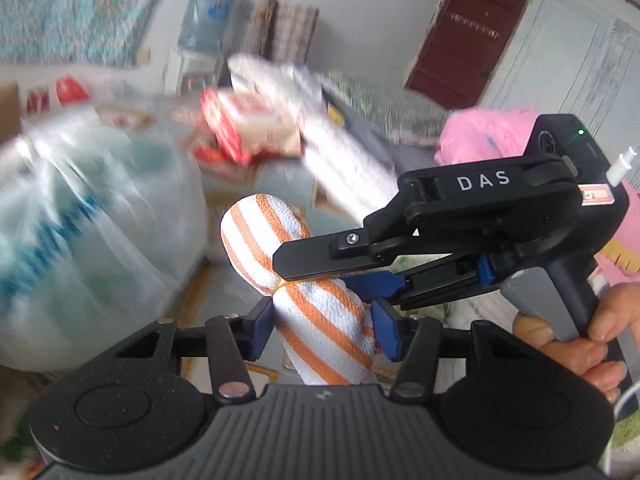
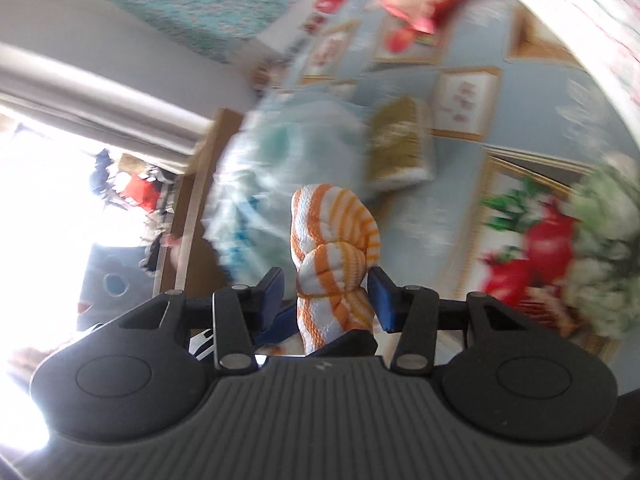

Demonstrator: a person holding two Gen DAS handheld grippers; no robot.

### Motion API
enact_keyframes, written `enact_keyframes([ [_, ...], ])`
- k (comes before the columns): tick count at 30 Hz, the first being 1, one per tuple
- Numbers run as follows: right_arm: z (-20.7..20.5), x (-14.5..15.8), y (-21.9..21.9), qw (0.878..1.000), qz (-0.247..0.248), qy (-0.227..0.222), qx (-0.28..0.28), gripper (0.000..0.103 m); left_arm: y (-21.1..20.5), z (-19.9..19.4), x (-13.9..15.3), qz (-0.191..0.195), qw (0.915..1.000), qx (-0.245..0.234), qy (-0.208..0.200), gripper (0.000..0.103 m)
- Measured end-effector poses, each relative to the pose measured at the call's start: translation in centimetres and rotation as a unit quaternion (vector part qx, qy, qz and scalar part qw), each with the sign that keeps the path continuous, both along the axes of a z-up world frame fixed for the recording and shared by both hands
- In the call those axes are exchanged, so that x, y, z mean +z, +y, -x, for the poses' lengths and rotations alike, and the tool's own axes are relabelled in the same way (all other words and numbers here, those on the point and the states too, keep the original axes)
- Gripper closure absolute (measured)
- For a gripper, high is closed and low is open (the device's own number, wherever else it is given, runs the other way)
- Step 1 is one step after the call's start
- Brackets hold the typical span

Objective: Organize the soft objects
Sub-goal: 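Carry the striped cloth in the right gripper over the box, then lower the striped cloth beside the plush toy and open the right gripper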

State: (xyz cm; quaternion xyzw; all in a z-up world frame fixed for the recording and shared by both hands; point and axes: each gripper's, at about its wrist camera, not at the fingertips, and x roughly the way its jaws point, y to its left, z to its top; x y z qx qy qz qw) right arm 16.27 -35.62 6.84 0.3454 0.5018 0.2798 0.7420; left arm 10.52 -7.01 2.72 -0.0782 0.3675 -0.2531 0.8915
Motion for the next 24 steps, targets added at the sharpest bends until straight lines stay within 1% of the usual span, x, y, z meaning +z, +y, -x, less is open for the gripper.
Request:
enact_keyframes([
  [3, -0.3, 2.5, 2.6, 0.999, -0.022, -0.032, 0.034, 0.057, 2.8, 1.4, 2.6, 0.003, 0.9992, 0.026, -0.031, 0.049],
  [6, -1.4, 4.4, 6.7, 0.994, -0.047, -0.054, 0.083, 0.057, 6.2, 2.5, 5.2, -0.006, 0.9965, 0.061, -0.057, 0.049],
  [9, -2.8, 6.0, 12.0, 0.985, -0.07, -0.057, 0.145, 0.057, 10.1, 3.8, 7.7, -0.028, 0.9913, 0.103, -0.077, 0.049],
  [11, -3.8, 6.7, 16.1, 0.977, -0.082, -0.052, 0.188, 0.057, 12.5, 4.2, 9.1, -0.041, 0.9873, 0.131, -0.08, 0.049],
  [14, -5.1, 7.6, 21.9, 0.968, -0.085, -0.05, 0.231, 0.057, 16.4, 4.1, 10.5, -0.059, 0.9801, 0.178, -0.066, 0.049],
  [18, -7.1, 7.4, 28.8, 0.959, -0.08, -0.022, 0.272, 0.057, 20.6, 3.2, 10.6, -0.077, 0.9716, 0.22, -0.038, 0.049],
  [20, -8.0, 6.6, 31.7, 0.956, -0.07, 0.0, 0.284, 0.057, 22.8, 2.6, 10.2, -0.076, 0.9685, 0.237, -0.014, 0.049],
  [24, -8.4, 4.0, 36.3, 0.952, -0.048, 0.041, 0.301, 0.057, 26.4, 1.2, 8.2, -0.066, 0.963, 0.258, 0.037, 0.049],
])
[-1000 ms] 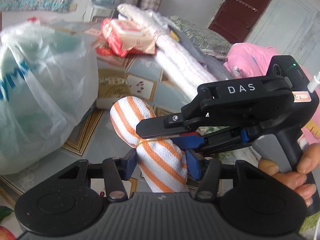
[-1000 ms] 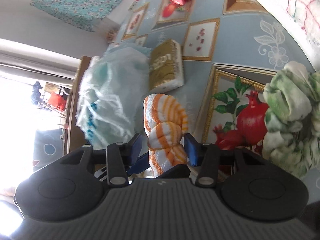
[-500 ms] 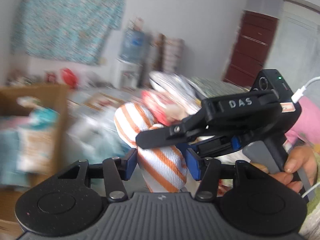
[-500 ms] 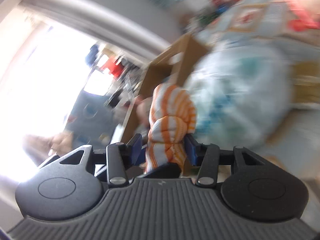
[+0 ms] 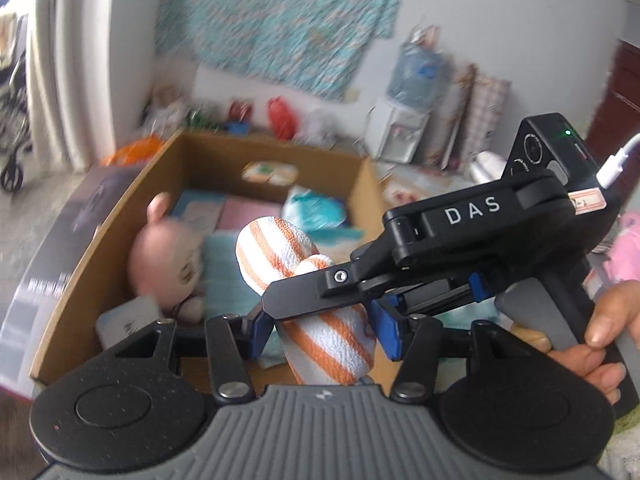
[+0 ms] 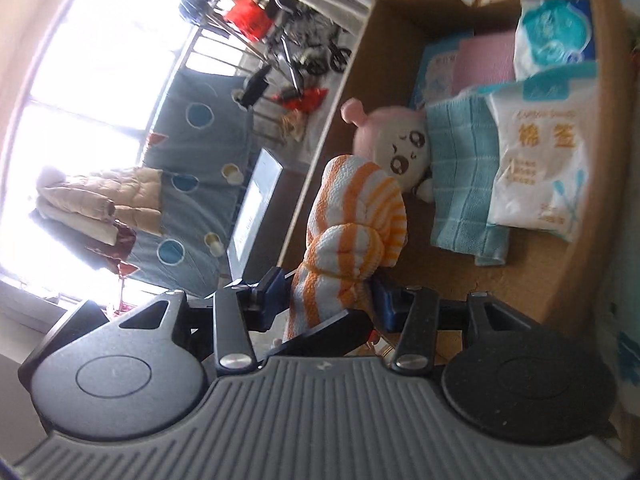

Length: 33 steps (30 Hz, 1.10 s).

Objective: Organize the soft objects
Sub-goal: 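Lower the striped cloth beside the plush toy and open the right gripper, then move the right gripper to the green patterned cloth on the mat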

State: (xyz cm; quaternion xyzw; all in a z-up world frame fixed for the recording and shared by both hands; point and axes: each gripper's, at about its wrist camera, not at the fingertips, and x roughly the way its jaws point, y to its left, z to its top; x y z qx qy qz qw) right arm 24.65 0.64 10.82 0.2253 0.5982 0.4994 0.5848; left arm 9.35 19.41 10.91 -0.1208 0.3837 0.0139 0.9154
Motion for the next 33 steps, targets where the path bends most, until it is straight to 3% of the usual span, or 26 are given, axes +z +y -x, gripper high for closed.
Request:
enact_keyframes([
  [4, -0.3, -3.1, 3.2, 0.999, 0.036, 0.028, 0.012, 0.056, 2.5, -1.0, -1.8, 0.006, 0.9991, 0.017, 0.038, 0.048],
  [6, -0.5, -4.5, 4.4, 0.998, 0.054, 0.041, 0.014, 0.056, 3.5, -0.8, -2.0, -0.007, 0.9983, 0.029, 0.051, 0.038],
  [10, -0.4, -7.1, 7.2, 0.994, 0.075, 0.077, 0.024, 0.056, 4.9, 0.4, -1.6, -0.015, 0.998, 0.04, 0.046, 0.034],
  [19, 0.5, -8.7, 9.8, 0.991, 0.091, 0.086, 0.035, 0.056, 5.7, 2.9, -1.8, -0.031, 0.9978, 0.048, 0.034, 0.032],
  [26, 0.2, -5.9, 6.5, 0.997, 0.038, 0.063, 0.007, 0.048, 5.1, 4.2, -0.9, -0.02, 0.9985, 0.05, 0.001, 0.02],
  [30, 1.3, -2.9, 0.4, 0.997, -0.046, 0.025, -0.049, 0.038, 2.5, 5.7, -0.5, -0.028, 0.9982, 0.029, -0.044, 0.009],
  [33, 3.6, -1.4, -5.4, 0.991, -0.1, -0.017, -0.09, 0.03, -0.6, 6.6, -0.5, -0.039, 0.9975, -0.002, -0.058, 0.009],
])
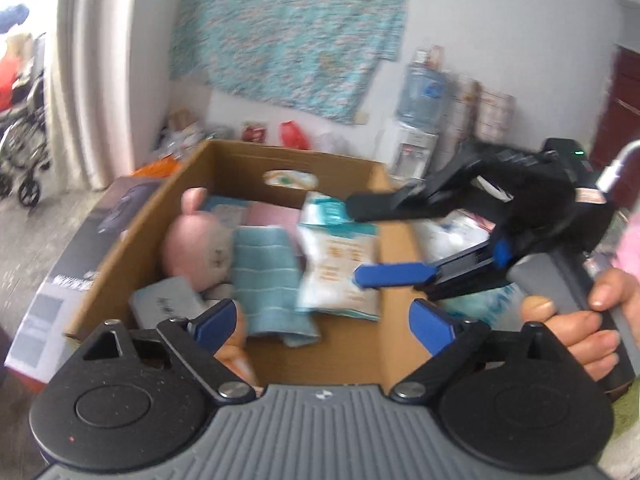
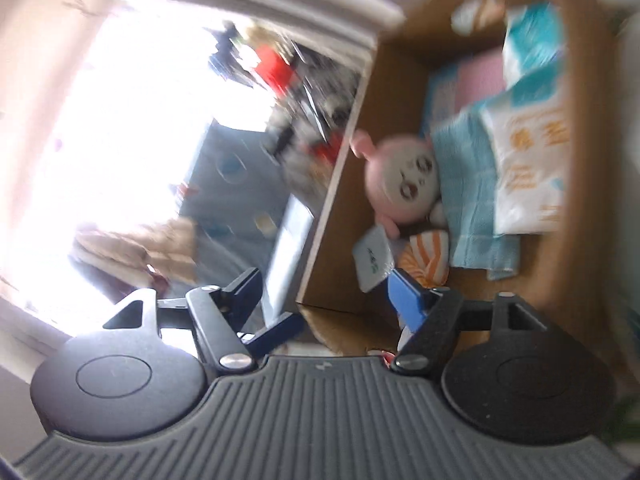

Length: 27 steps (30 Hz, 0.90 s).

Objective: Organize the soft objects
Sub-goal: 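Move the right gripper to the green patterned cloth on the mat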

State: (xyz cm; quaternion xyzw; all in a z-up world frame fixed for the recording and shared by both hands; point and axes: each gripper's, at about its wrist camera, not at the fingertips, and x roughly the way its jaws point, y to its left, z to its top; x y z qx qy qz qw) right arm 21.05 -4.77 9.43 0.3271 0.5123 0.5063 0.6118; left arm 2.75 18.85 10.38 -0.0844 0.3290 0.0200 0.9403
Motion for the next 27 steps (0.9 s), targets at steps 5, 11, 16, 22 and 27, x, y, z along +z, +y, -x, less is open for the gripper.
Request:
enact_keyframes([
  [5, 3.4, 2.2, -9.7, 0.992, 0.02, -0.097, -0.077, 0.027, -6.3, 1.2, -0.3, -0.006, 0.9971, -0.072, -0.025, 0.005],
  [11, 6.8, 1.9, -22.1, 0.966, 0.048, -0.134, -0.216, 0.026, -14.8, 1.3, -2.0, 0.002, 0.9856, -0.164, -0.04, 0.005],
  [16, 9.2, -0.3, -31.1, 0.933, 0.09, -0.118, -0.327, 0.025, -21.1, -0.4, -4.5, 0.003, 0.9712, -0.236, -0.035, 0.005],
  [22, 12.1, -2.8, -36.9, 0.877, 0.2, -0.141, -0.414, 0.025, -28.1, -3.3, -8.5, 0.004, 0.9512, -0.307, -0.03, 0.005],
  [27, 12.2, -4.8, -38.0, 0.827, 0.299, -0.17, -0.445, 0.034, -33.3, -5.4, -11.3, -0.022, 0.9335, -0.357, -0.03, 0.006],
])
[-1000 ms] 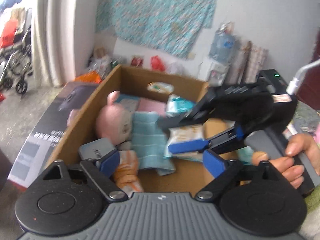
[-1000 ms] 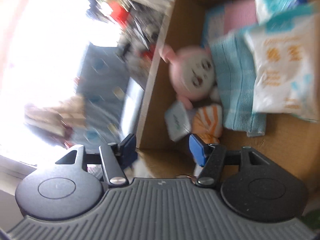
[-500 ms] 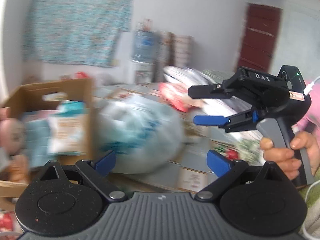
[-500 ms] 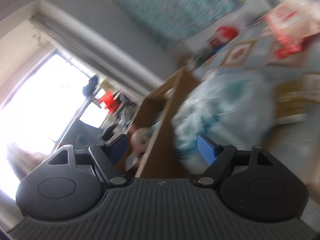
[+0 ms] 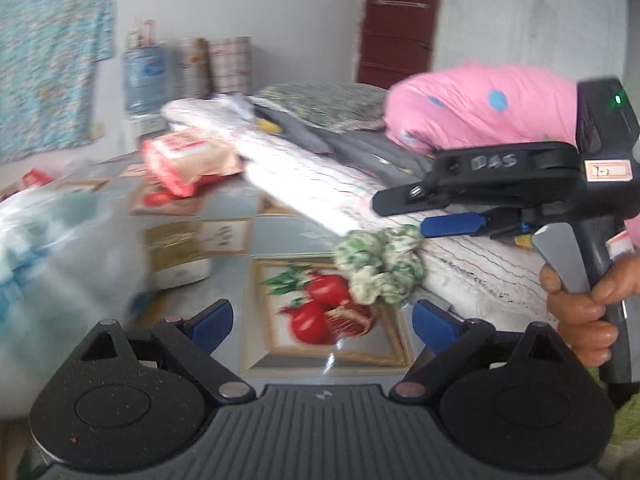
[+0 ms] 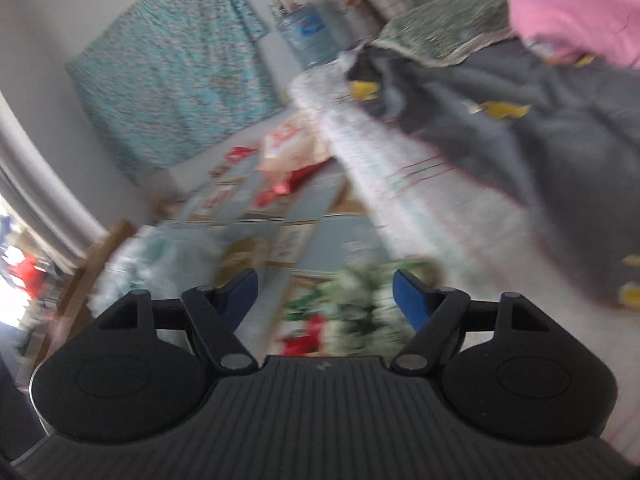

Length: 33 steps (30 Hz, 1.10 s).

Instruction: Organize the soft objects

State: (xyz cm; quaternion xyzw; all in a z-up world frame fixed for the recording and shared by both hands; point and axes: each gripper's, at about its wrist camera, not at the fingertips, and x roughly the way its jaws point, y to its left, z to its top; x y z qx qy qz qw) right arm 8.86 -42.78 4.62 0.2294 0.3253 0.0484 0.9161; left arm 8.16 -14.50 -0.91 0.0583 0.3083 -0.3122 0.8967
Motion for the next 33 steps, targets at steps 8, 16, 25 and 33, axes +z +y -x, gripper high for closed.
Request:
enact_keyframes([
  [8, -2.7, -1.9, -0.2, 0.998, 0.054, 0.023, -0.006, 0.054, -5.3, -3.1, -3.2, -0.024, 0.9982, -0.056, 0.005, 0.014],
  [16, -2.9, -1.7, -0.1, 0.998, 0.049, 0.037, 0.009, 0.056, -6.6, -5.2, -4.4, -0.016, 0.9967, -0.071, 0.035, 0.036],
  [25, -3.6, -2.7, 1.6, 0.998, 0.013, 0.049, 0.046, 0.056, -5.5, -5.2, -4.3, -0.014, 0.9978, -0.049, 0.041, 0.057],
  [33, -4.2, -3.4, 3.7, 0.993, -0.038, 0.063, 0.096, 0.056, -2.3, -3.9, -4.1, -0.03, 0.9979, -0.019, 0.054, 0.057],
])
